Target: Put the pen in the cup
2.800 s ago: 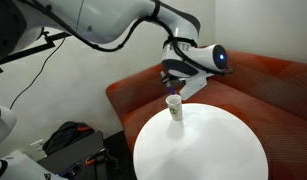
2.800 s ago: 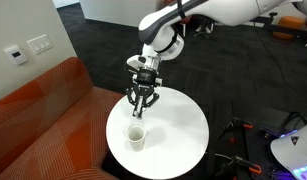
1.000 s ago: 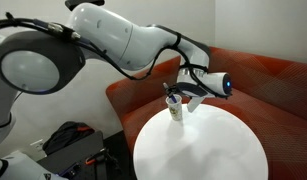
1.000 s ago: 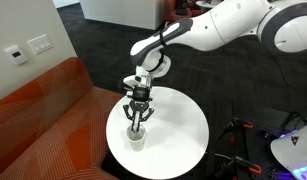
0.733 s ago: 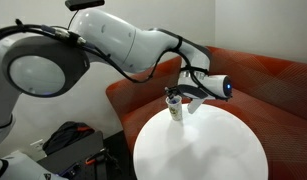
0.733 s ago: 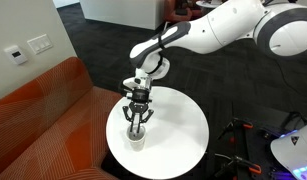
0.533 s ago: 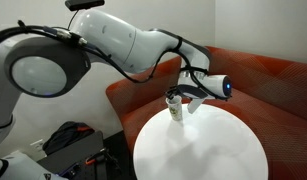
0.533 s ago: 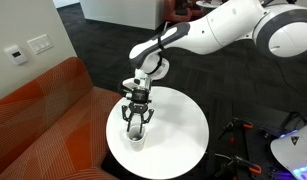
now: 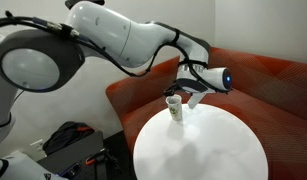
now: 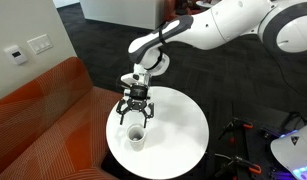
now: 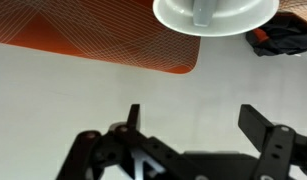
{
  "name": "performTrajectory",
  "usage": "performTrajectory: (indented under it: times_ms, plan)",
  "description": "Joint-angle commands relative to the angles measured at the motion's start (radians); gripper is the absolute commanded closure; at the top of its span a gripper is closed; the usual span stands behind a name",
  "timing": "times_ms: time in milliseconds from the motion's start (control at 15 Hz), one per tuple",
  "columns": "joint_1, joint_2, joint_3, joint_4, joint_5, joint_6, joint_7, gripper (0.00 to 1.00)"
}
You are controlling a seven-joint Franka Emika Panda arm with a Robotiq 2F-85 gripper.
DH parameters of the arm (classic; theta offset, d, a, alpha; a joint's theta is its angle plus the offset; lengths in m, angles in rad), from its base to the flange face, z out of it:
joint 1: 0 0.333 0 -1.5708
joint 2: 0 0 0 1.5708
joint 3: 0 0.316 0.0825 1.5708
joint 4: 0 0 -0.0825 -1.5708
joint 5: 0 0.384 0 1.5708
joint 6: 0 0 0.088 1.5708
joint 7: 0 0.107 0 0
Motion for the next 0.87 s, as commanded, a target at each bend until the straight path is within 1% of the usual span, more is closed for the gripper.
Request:
performTrajectory:
  times_ms: [0,333,400,800]
  plan:
    - [0.012,-0.111,-0.015,-0.112,0.013,0.039,-0.043,0.00]
    - [0.014,-0.178,-0.019,-0.175,0.021,0.044,-0.071,0.00]
    - [0.013,-0.110,-0.020,-0.094,0.009,-0.001,-0.028,0.00]
    - [0.013,-0.106,-0.022,-0.098,0.009,-0.001,-0.029,0.00]
